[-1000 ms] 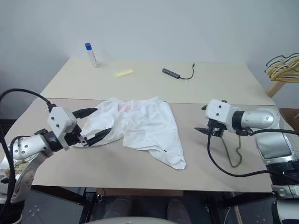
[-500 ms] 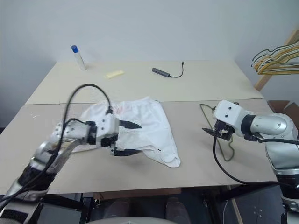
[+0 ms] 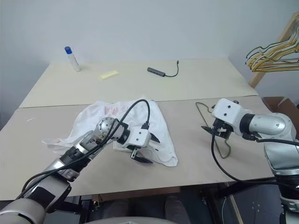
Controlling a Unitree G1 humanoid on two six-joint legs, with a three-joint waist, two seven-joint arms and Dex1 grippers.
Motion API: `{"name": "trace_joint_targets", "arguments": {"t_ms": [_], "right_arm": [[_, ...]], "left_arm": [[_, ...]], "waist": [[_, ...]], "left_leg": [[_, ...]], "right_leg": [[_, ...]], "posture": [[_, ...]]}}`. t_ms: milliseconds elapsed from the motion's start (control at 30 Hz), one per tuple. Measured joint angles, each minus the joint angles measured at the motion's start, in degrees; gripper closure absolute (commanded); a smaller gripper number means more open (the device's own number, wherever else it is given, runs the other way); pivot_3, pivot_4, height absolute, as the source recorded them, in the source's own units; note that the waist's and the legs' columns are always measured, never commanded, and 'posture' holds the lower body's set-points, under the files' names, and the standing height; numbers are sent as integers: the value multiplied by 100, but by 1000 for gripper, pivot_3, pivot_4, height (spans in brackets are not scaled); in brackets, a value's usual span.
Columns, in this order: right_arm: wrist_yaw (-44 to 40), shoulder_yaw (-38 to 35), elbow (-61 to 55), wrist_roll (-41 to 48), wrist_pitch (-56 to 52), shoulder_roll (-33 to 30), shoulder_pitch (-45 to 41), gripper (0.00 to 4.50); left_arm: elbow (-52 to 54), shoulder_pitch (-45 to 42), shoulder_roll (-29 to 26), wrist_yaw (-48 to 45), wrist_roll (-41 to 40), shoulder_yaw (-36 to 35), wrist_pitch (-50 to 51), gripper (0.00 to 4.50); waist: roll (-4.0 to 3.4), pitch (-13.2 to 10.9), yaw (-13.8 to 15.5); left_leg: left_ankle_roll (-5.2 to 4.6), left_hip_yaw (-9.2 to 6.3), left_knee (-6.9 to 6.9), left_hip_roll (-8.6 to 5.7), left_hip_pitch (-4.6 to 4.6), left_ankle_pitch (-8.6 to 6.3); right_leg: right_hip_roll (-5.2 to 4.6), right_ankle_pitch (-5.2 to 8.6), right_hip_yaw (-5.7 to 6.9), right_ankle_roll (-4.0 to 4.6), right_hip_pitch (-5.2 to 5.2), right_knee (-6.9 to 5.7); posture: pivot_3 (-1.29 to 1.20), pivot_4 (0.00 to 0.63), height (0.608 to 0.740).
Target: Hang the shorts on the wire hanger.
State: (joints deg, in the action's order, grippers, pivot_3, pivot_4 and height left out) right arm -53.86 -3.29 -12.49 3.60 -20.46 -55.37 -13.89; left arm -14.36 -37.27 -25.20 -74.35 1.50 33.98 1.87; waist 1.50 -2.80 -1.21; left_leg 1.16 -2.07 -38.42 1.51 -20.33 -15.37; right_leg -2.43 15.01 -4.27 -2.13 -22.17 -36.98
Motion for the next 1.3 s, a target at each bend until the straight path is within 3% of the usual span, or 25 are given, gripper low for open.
{"name": "trace_joint_targets", "arguments": {"t_ms": [367,467,733,967,1133,1300], "right_arm": [[104,73,93,-23,-1,149,-159,0],[131,106,190,-48,7,186,-207,0],[199,287,397,-130,127,300,-296,0],[261,527,635,-254,217,549,-484,0],[265,974,788,-469,629,844,-804,0],[287,1840,1122,-833,1324,1726,-1187,0]], "left_arm": [[-449,-23,82,155,405,-19,-302,4479],[-328,46,-38,154,403,-58,-369,4479],[791,1209,-1827,250,405,-836,-912,4479],[352,1786,-3238,281,256,-1904,-1308,4479],[23,2144,-3702,213,56,-2420,-1599,4479],[187,2570,-3725,42,-686,-2955,-1407,4479]], "waist": [[0,0,33],[0,0,17],[-5,2,-9],[-10,-1,59],[-12,-2,120],[-12,-3,144]], "left_leg": [[-1,0,-1,-1,0,-1],[-1,1,-1,-1,1,-1],[-11,11,2,9,9,-6],[-11,21,3,17,7,-6],[-13,28,3,21,6,-7],[-13,31,4,31,4,-7]], "right_leg": [[0,-1,-1,1,0,-2],[0,-1,-3,1,0,-2],[5,1,-12,-1,-4,-10],[8,2,-11,-1,-9,-10],[8,2,-12,0,-15,-11],[17,1,-11,5,-23,-19]], "posture": [[7,0,740],[16,0,740],[45,0,740],[98,0,740],[112,0,740],[124,0,740]]}}
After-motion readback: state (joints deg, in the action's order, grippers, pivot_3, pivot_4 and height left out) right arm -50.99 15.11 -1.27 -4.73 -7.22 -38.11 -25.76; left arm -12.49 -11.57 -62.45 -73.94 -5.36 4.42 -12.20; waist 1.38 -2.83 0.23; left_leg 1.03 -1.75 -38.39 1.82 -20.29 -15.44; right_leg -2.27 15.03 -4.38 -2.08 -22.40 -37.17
